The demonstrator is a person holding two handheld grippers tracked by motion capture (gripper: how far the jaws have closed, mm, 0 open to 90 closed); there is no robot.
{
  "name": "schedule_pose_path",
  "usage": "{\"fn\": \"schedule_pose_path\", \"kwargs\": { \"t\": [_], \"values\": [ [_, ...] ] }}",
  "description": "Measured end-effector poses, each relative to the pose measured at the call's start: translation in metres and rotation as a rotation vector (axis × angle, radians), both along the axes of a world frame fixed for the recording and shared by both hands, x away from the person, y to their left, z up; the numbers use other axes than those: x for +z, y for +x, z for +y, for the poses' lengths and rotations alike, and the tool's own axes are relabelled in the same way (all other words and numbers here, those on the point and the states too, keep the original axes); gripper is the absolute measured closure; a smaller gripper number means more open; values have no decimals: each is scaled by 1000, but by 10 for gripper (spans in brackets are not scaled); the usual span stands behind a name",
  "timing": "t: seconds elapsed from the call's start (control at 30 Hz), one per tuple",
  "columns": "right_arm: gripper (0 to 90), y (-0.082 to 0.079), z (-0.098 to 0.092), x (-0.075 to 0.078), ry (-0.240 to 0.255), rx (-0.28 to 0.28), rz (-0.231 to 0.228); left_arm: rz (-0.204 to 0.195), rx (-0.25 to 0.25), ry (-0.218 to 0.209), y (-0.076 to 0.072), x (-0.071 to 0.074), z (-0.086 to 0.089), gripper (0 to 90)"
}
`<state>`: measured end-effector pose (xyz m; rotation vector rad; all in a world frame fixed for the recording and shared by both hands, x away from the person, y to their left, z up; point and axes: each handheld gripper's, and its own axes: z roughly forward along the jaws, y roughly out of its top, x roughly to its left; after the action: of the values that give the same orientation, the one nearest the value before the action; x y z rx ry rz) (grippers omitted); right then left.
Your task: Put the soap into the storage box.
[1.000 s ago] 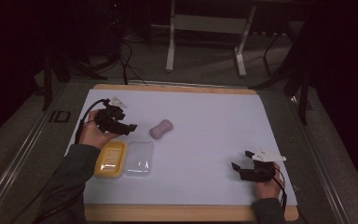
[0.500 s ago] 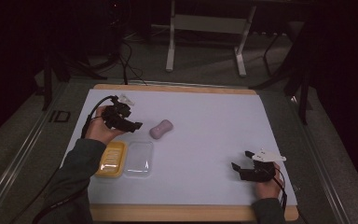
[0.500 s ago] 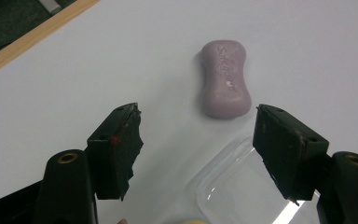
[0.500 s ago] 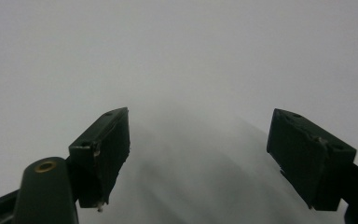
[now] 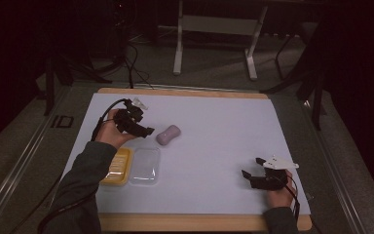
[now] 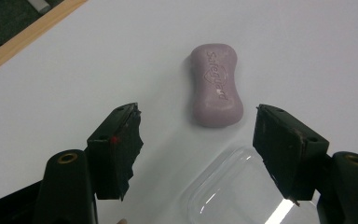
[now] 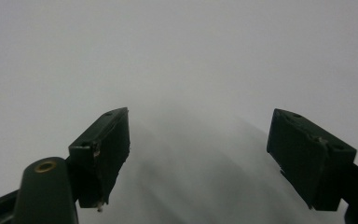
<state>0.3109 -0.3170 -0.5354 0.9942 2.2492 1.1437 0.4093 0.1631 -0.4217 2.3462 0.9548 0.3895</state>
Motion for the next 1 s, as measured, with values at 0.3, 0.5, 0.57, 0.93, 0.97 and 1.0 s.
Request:
{"fn": "schedule_pose_path", "kwargs": {
  "t": [0.3, 0.5, 0.57, 0.93, 0.97, 1.0],
  "values": [
    [205, 0, 0, 0, -1, 5, -1, 15, -3, 11, 5, -1, -4, 324],
    [202, 0, 0, 0, -3, 6, -1, 21, -5, 17, 9, -1, -8, 324],
    [203, 0, 0, 0, -2, 6, -1, 25, -8, 23, 10, -2, -10, 324],
    [203, 0, 0, 0, -4, 7, -2, 53, -9, 44, 17, -14, -17, 321],
    [202, 0, 0, 0, -3, 7, -1, 56, -4, 38, 17, -15, -18, 320],
    [202, 0, 0, 0, -3, 7, -1, 61, -6, 43, 18, -16, -18, 320]
  ]
}}
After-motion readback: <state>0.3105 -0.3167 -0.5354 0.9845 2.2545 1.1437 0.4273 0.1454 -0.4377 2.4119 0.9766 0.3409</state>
